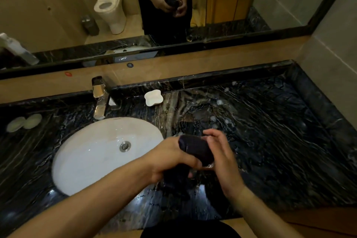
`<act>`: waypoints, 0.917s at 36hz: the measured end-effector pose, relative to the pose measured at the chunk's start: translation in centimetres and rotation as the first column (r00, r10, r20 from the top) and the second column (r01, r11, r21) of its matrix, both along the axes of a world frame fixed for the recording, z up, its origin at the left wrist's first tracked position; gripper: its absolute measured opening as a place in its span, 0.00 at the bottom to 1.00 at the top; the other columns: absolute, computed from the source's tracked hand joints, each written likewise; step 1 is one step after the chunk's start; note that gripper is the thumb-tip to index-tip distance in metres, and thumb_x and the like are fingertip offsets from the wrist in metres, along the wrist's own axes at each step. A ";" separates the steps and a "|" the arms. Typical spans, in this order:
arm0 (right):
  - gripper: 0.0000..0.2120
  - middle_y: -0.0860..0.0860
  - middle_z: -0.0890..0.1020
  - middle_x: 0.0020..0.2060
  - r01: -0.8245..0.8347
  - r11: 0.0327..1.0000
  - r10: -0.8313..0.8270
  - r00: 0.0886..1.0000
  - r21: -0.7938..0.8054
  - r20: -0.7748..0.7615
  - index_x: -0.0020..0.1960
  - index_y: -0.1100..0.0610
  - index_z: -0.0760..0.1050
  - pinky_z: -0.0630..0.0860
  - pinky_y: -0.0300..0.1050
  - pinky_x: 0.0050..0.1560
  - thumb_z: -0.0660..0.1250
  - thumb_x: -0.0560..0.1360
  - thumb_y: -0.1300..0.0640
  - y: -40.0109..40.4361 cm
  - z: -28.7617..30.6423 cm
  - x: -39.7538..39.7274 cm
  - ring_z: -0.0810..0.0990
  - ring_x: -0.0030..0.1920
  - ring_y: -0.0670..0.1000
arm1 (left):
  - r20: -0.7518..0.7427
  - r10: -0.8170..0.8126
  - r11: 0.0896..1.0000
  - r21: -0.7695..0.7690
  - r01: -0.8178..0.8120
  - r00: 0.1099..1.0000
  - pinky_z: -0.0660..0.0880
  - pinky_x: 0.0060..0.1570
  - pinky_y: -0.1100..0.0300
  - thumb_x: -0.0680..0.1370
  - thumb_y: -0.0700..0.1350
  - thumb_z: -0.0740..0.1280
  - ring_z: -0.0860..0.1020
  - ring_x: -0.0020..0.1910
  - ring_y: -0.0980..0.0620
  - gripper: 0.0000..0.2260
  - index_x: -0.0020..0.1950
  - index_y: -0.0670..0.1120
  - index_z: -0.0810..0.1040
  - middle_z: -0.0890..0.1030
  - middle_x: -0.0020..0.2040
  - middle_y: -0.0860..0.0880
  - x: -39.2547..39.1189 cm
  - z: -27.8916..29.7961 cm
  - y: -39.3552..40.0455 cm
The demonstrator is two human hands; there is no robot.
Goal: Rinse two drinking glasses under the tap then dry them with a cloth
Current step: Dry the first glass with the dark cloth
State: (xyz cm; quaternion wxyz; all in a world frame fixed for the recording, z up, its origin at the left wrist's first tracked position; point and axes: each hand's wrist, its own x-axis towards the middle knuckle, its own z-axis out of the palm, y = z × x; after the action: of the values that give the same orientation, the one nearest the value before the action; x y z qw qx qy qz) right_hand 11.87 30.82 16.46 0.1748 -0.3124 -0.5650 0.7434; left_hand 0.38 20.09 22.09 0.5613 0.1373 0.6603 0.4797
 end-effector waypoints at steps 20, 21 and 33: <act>0.14 0.53 0.85 0.48 -0.127 0.915 0.164 0.984 -0.384 0.065 0.55 0.55 0.78 0.80 0.49 0.36 0.60 0.81 0.48 1.4 -0.4 0.6 0.84 0.46 0.51 | -0.552 -0.230 0.962 -0.004 0.273 0.802 0.80 0.48 0.59 0.70 0.39 0.77 0.82 0.45 0.55 0.23 0.63 0.50 0.79 0.84 0.53 0.52 1.5 -2.0 -0.3; 0.11 0.51 0.84 0.49 -0.080 0.972 0.090 0.995 -0.220 0.036 0.55 0.54 0.78 0.80 0.49 0.40 0.61 0.81 0.49 1.0 -0.6 0.6 0.84 0.49 0.49 | -0.230 -0.046 0.997 0.048 0.059 0.972 0.81 0.41 0.57 0.69 0.34 0.77 0.82 0.38 0.53 0.19 0.58 0.45 0.81 0.85 0.46 0.48 1.6 -1.4 0.1; 0.09 0.50 0.76 0.27 -0.277 0.889 0.424 0.800 -0.365 0.425 0.50 0.54 0.78 0.70 0.38 0.22 0.62 0.79 0.50 2.8 1.1 0.1 0.77 0.24 0.49 | -0.908 -0.369 0.680 -0.409 0.609 -0.199 0.78 0.36 0.53 0.74 0.45 0.65 0.79 0.56 0.46 0.25 0.71 0.53 0.67 0.77 0.64 0.51 2.4 -2.3 -1.0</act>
State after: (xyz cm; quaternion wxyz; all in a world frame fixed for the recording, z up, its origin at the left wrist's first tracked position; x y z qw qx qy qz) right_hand 11.99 33.58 17.57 -0.1643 -0.4023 -0.5262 0.7309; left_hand 2.82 19.06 19.78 0.0847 0.7148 0.6925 0.0489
